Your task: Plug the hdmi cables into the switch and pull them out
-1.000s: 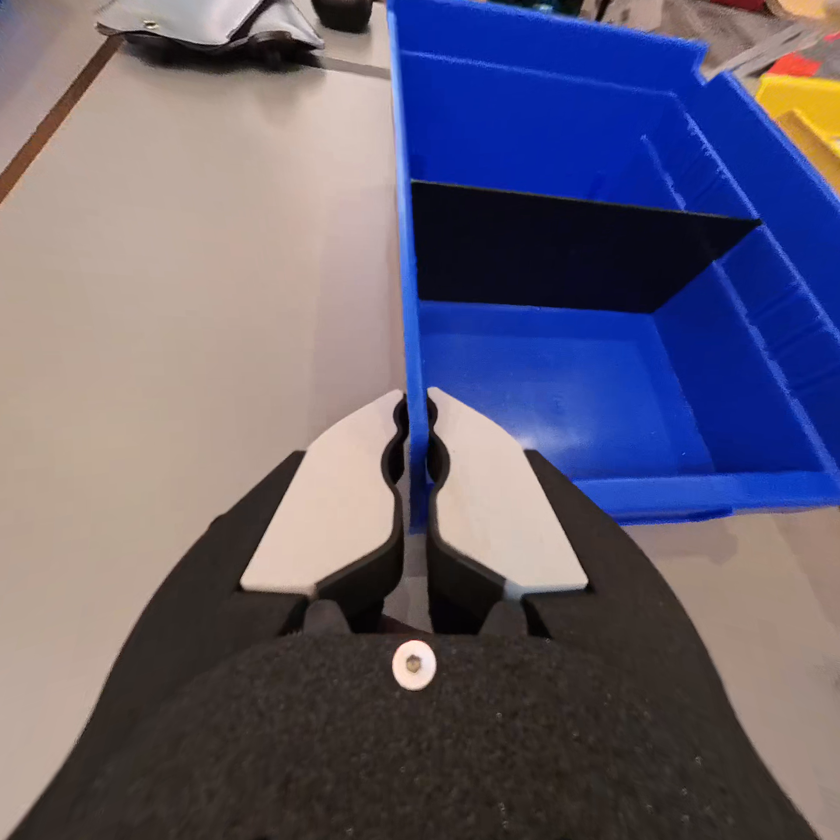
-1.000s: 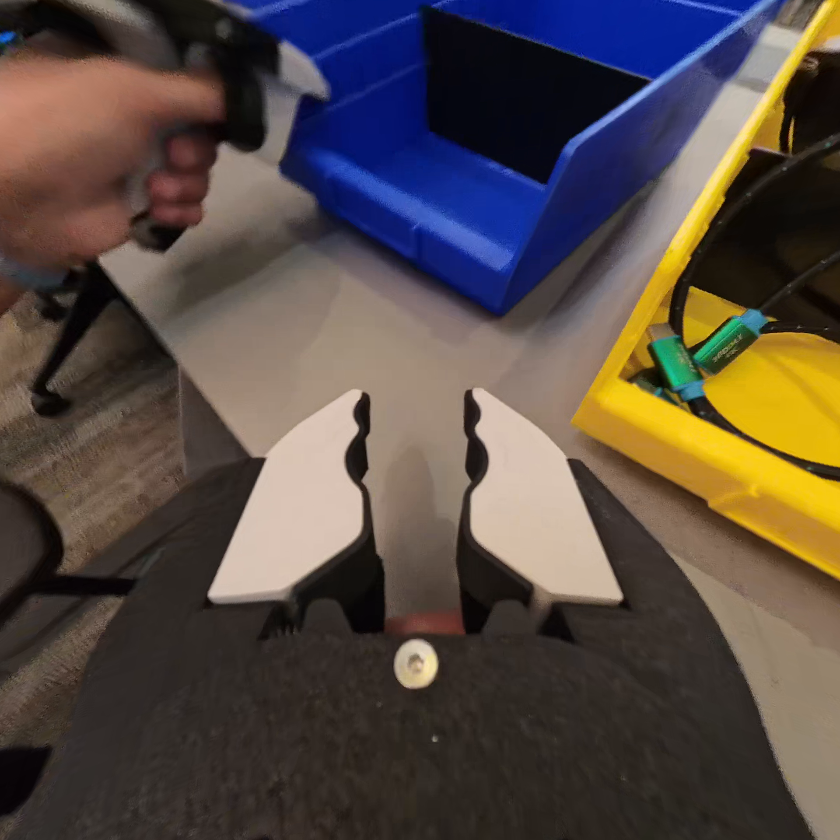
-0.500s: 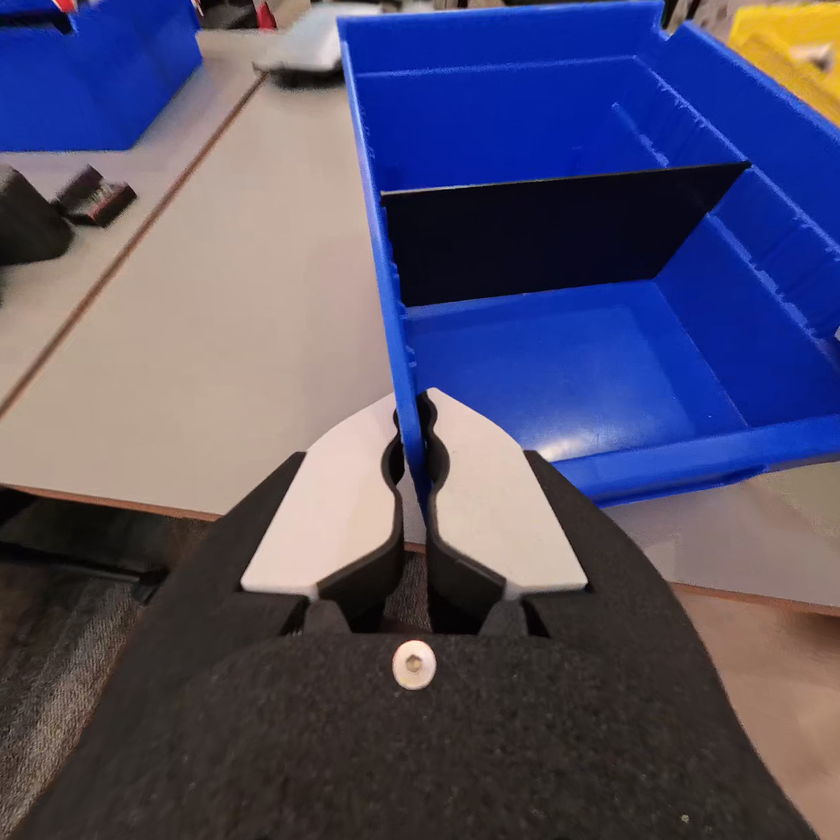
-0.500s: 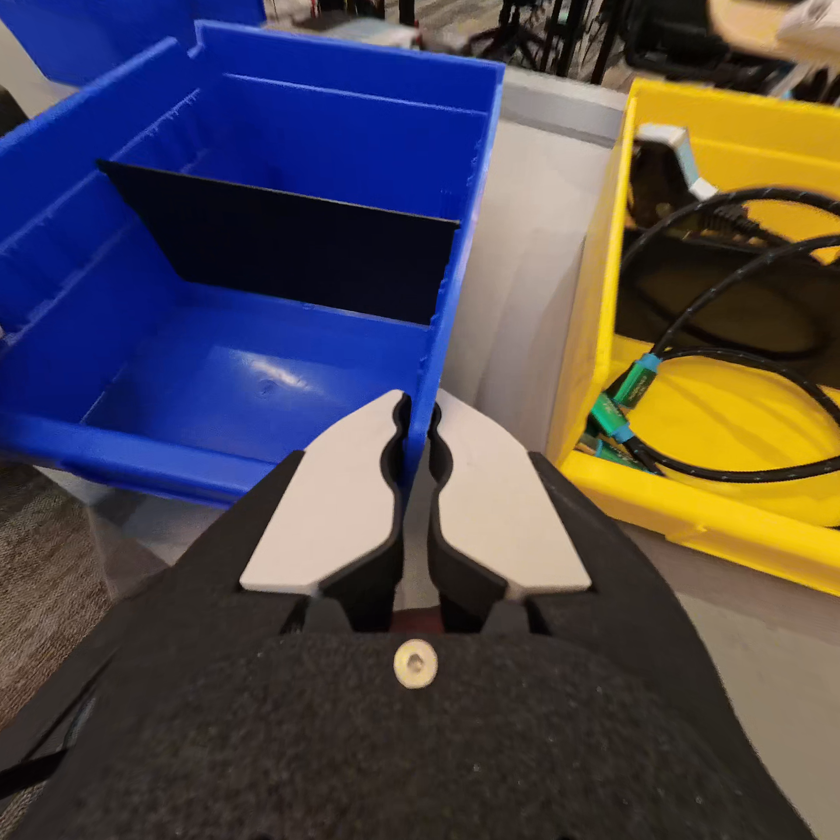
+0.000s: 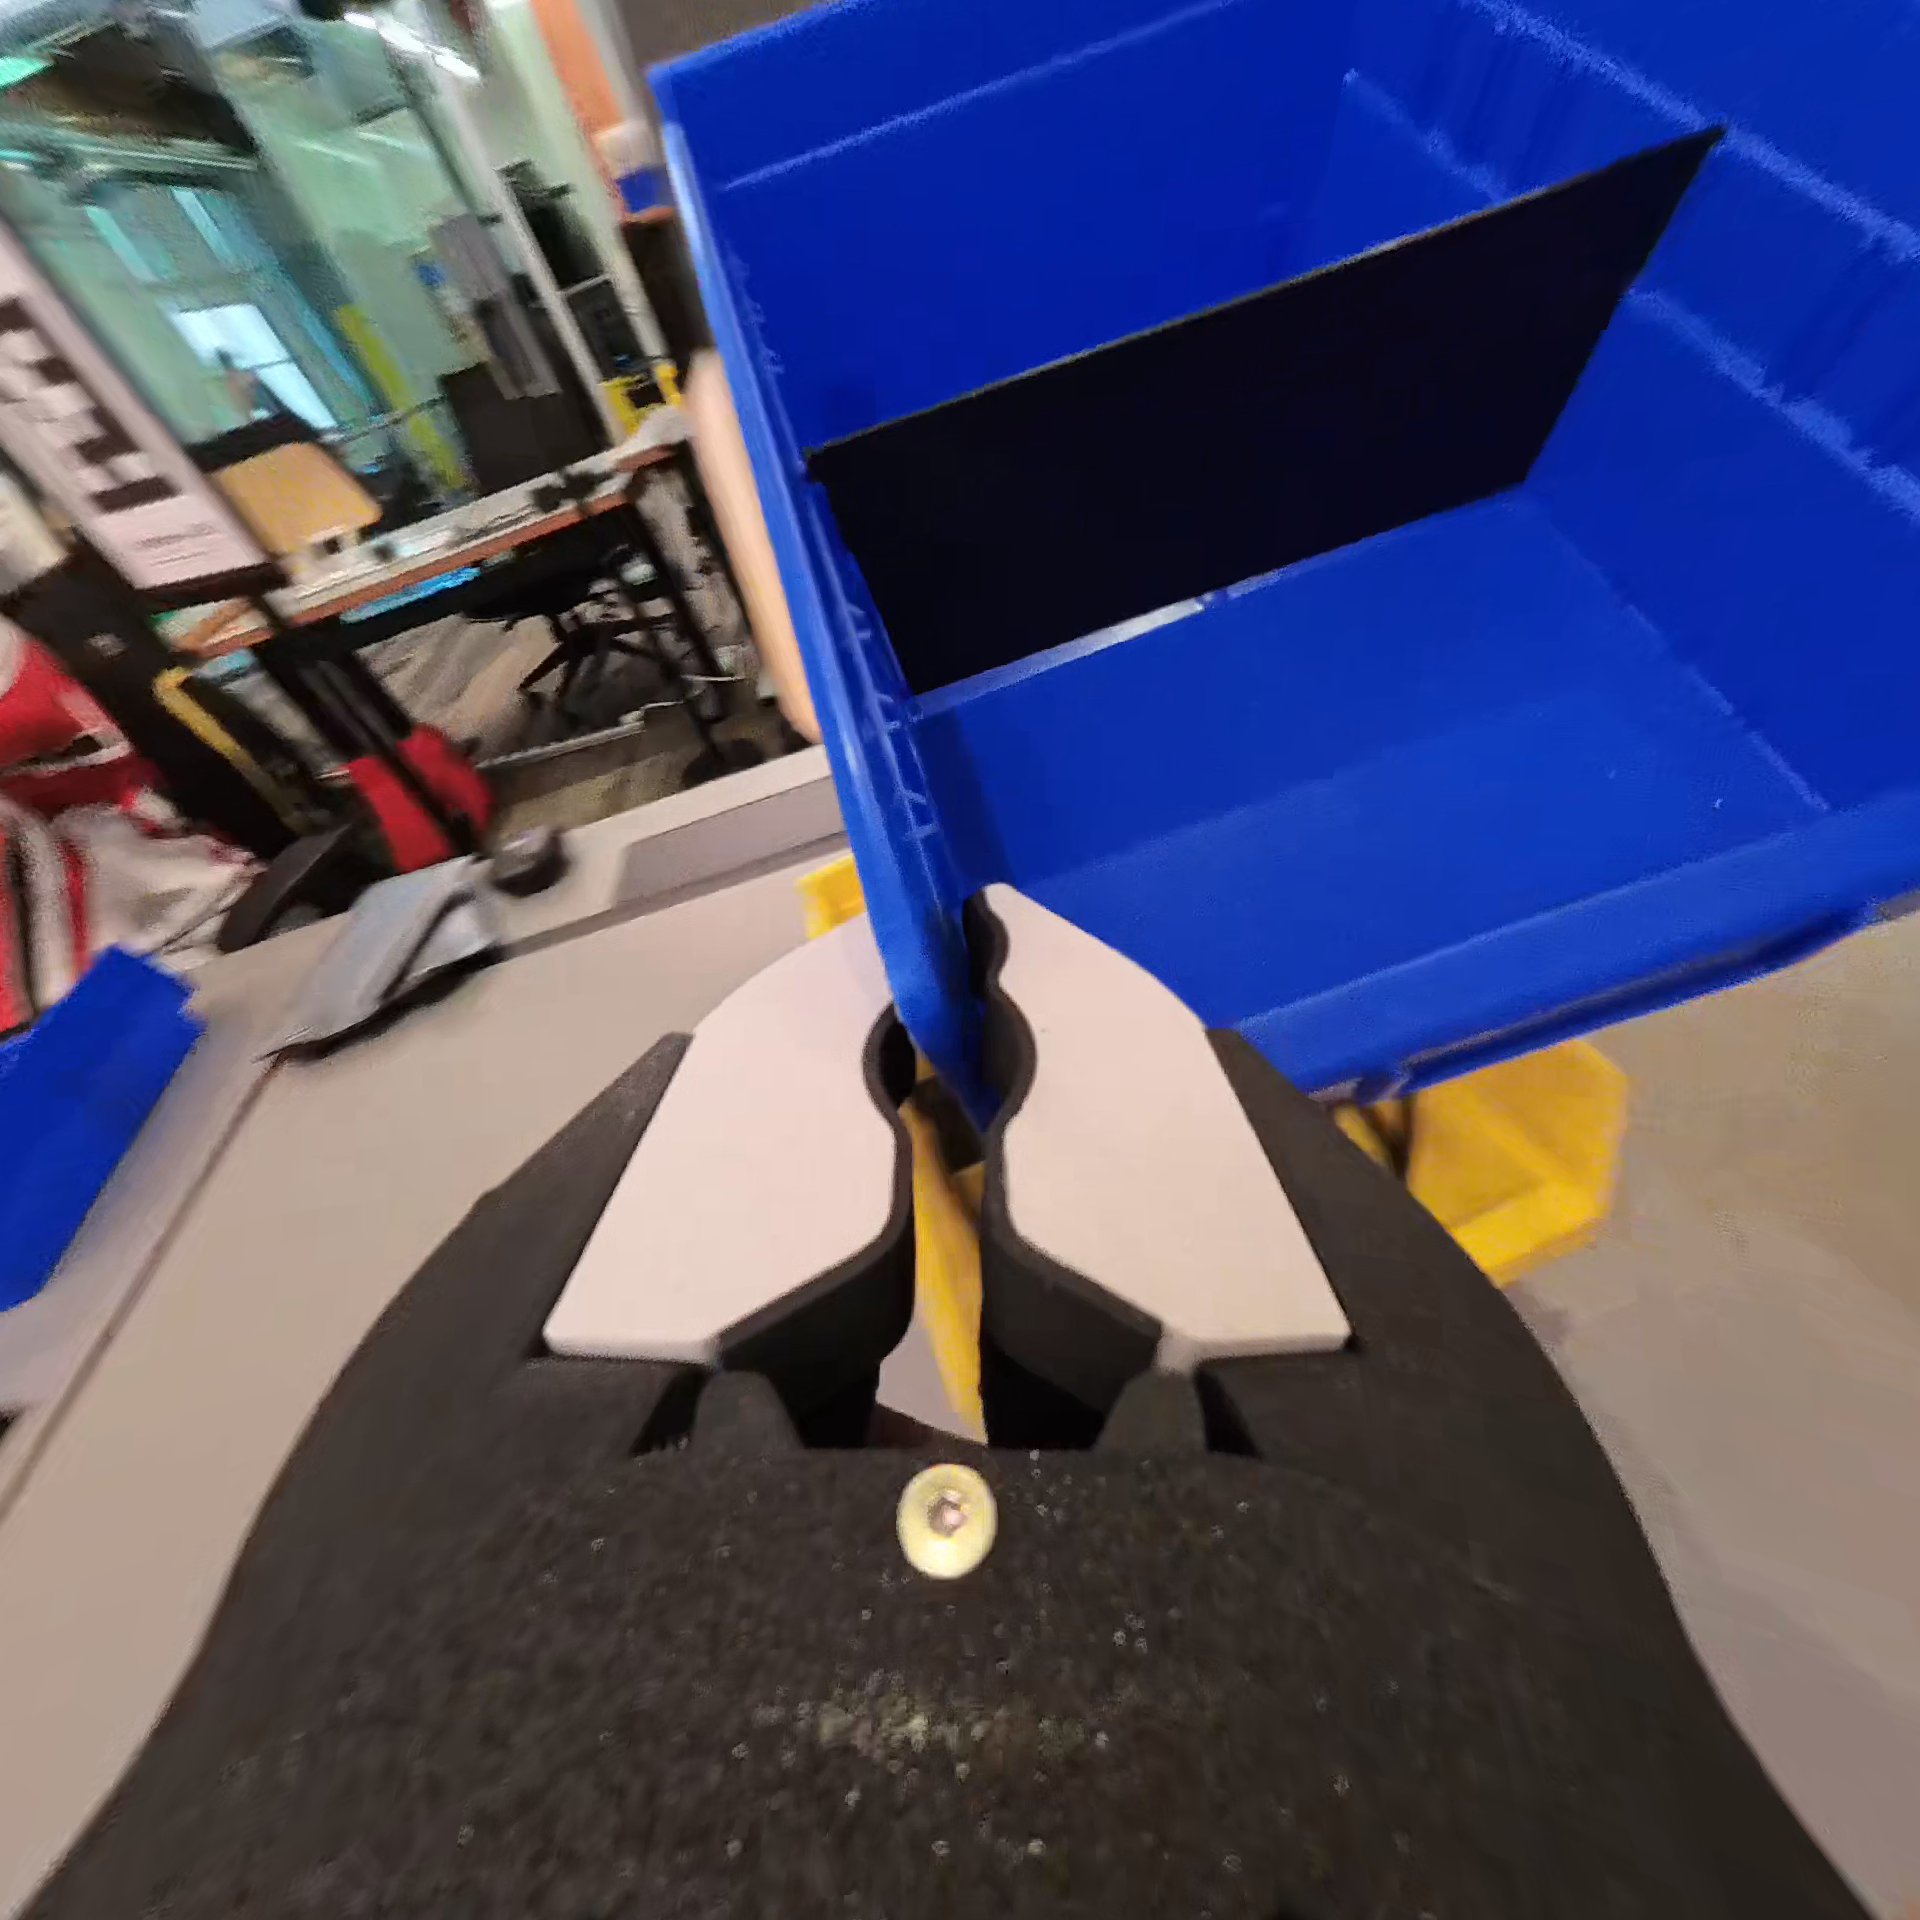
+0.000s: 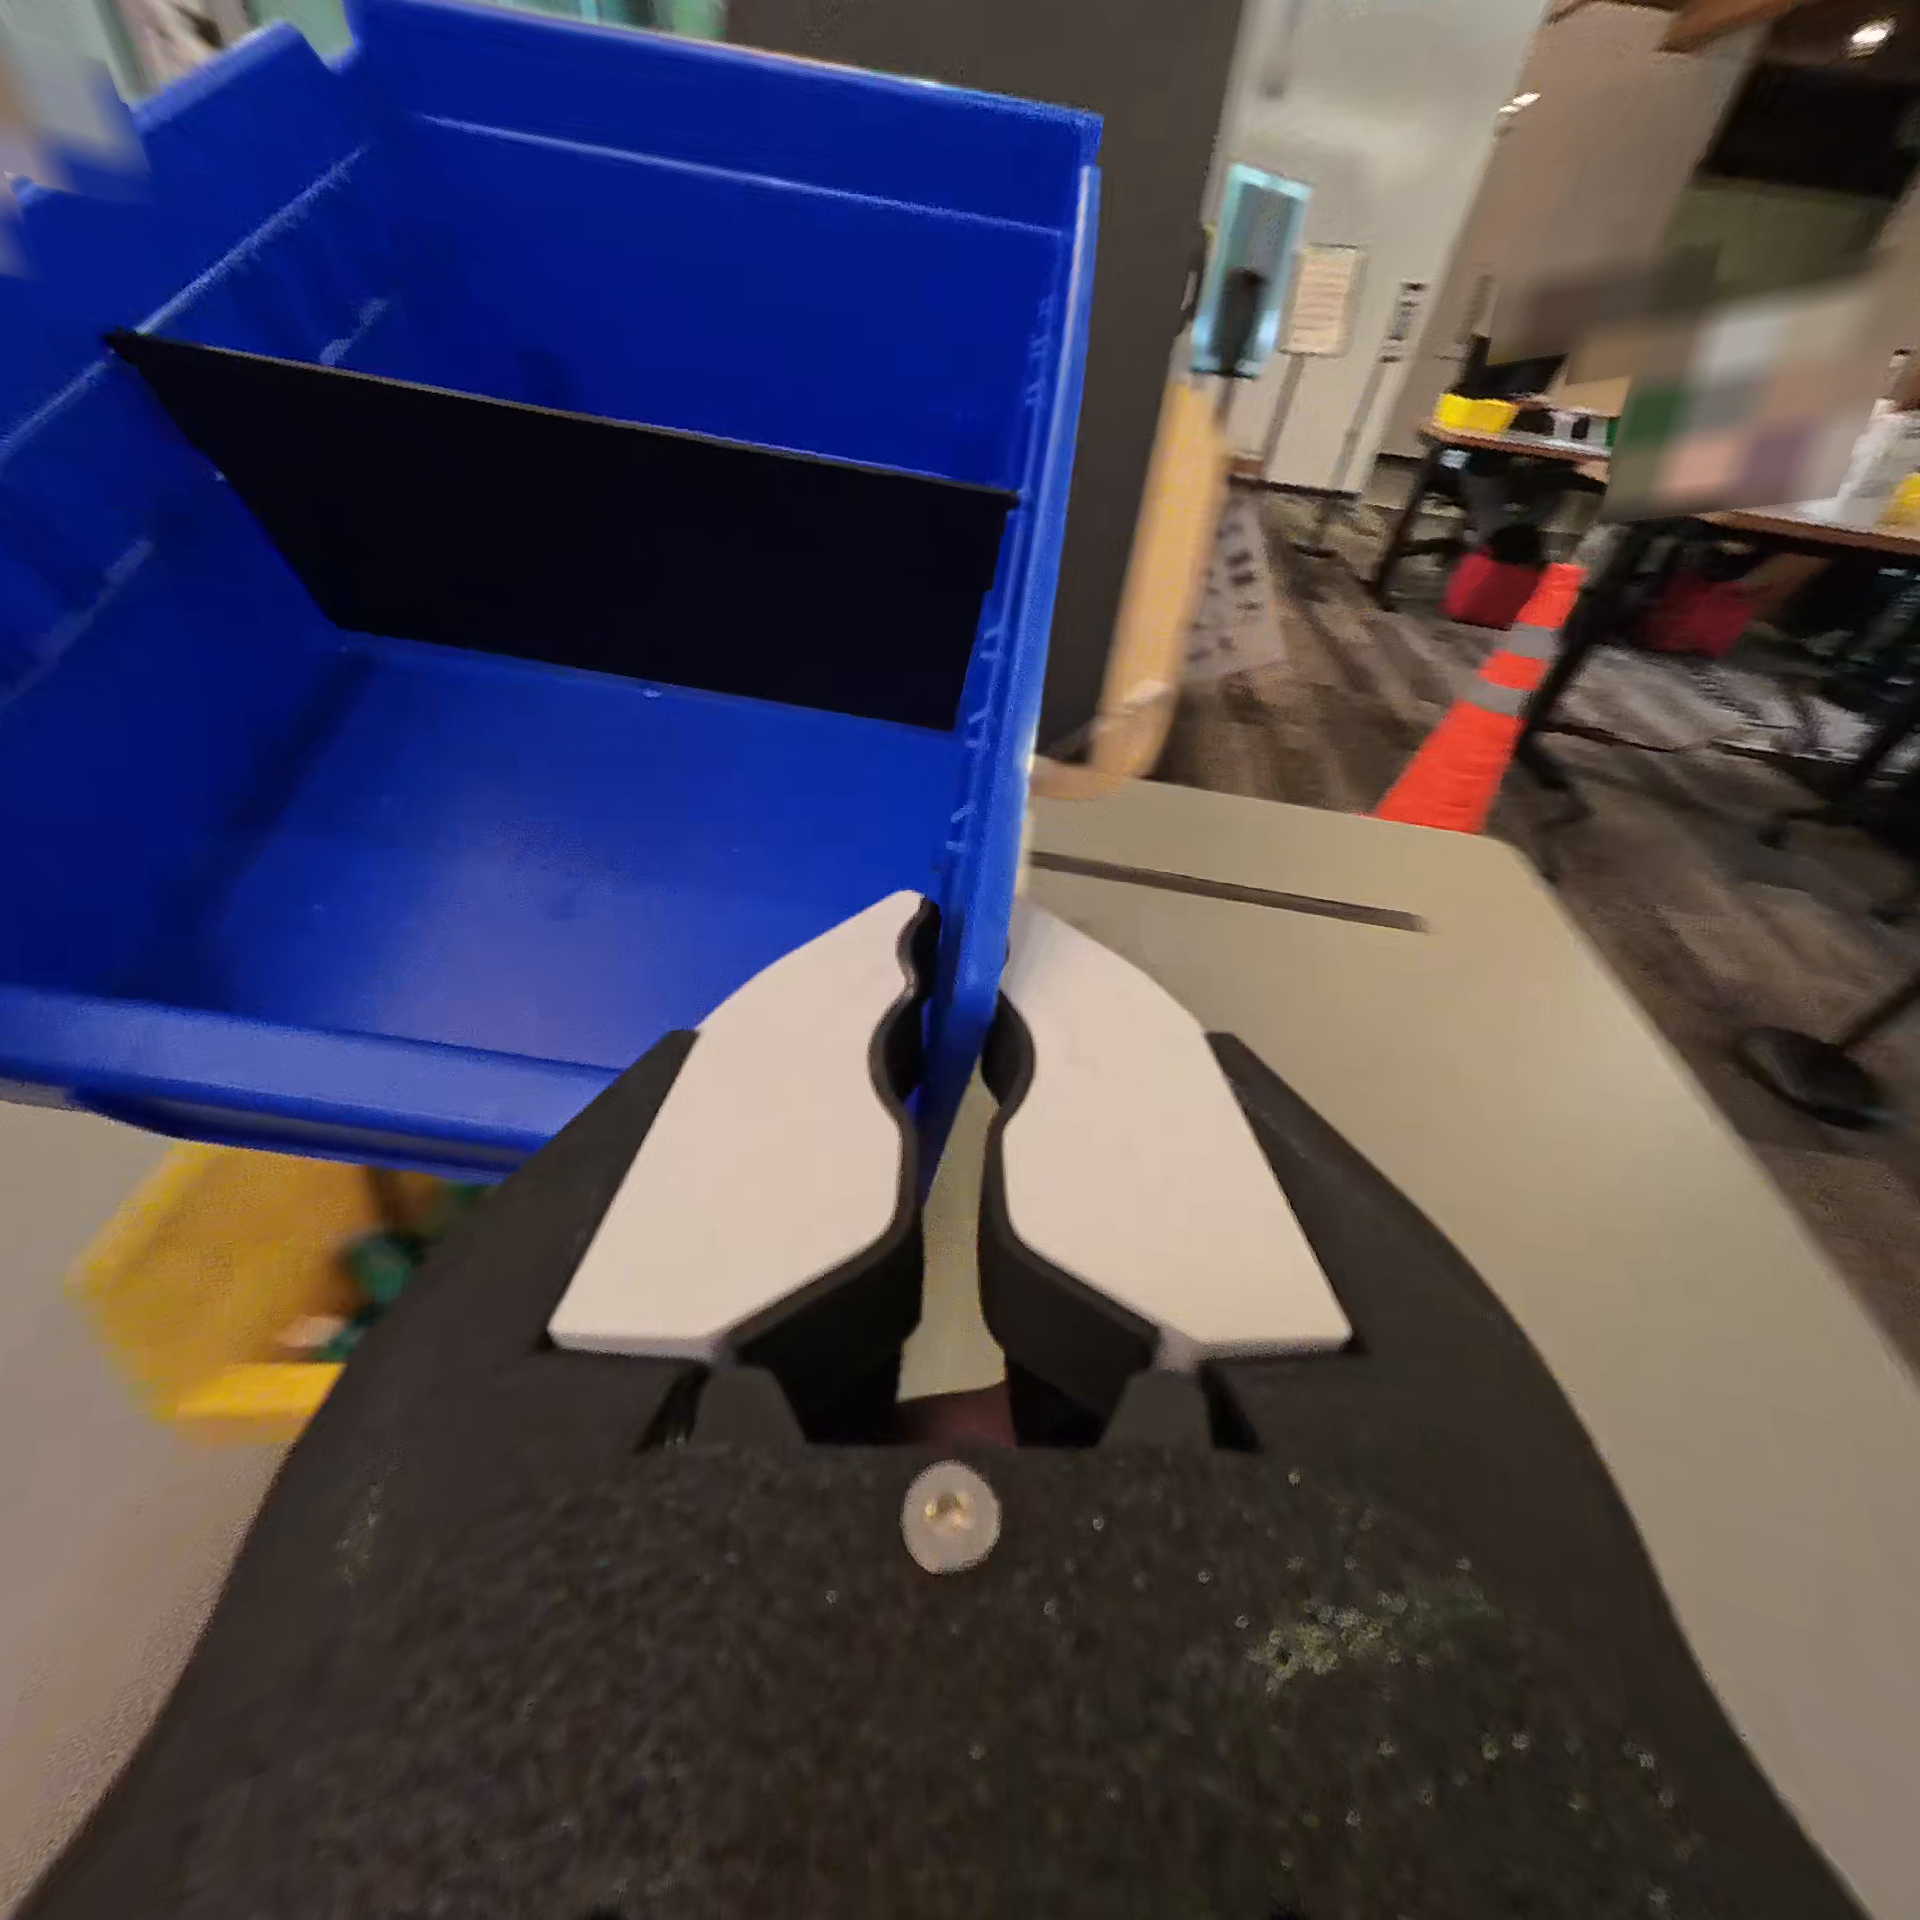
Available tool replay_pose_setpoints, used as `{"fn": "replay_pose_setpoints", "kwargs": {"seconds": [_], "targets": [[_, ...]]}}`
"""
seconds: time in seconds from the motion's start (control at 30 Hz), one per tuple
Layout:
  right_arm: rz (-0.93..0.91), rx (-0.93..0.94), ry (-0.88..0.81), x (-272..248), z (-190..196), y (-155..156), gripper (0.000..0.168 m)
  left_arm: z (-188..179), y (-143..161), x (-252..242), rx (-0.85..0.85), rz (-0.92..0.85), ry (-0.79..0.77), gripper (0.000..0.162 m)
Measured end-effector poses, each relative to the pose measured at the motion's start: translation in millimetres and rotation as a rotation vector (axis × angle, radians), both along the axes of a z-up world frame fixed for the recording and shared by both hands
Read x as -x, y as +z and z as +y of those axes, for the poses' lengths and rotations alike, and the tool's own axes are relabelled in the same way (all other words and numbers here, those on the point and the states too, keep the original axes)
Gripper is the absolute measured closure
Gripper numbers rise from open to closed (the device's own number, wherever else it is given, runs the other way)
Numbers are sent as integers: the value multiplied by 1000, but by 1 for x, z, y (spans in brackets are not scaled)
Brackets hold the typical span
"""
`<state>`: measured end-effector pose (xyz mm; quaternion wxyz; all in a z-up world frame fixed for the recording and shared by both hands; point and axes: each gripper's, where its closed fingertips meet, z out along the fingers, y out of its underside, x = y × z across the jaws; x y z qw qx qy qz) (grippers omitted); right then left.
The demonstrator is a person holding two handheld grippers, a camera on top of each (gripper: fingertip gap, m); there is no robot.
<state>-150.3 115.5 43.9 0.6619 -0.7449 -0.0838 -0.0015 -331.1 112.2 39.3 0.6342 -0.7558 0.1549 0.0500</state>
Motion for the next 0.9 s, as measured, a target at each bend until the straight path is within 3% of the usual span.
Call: {"fn": "replay_pose_setpoints", "kwargs": {"seconds": [0.13,0.27,0.37,0.47,0.53,0.63,0.7,0.8,0.9], "targets": [[-10,104,-104,-135,13,-22,165,22,-40,-137,61,-63,-144,154],[25,256,-163,-249,23,-91,166,28,-107,-248,158,-84,-204,152],[38,332,-178,-304,21,-146,166,30,-154,-299,208,-53,-225,152],[4,374,-161,-327,20,-180,165,31,-184,-317,255,-48,-215,152],[63,377,-146,-332,25,-193,166,31,-187,-322,229,-51,-229,151],[227,334,-119,-332,32,-193,166,31,-188,-323,242,-34,-229,148],[221,329,-120,-332,32,-192,166,26,-189,-324,290,-17,-286,144],[131,340,-161,-333,28,-182,148,-8,-185,-317,417,-81,-436,138],[64,525,-207,-328,4,-170,136,-86,-186,-301,633,-120,-760,132]]}}
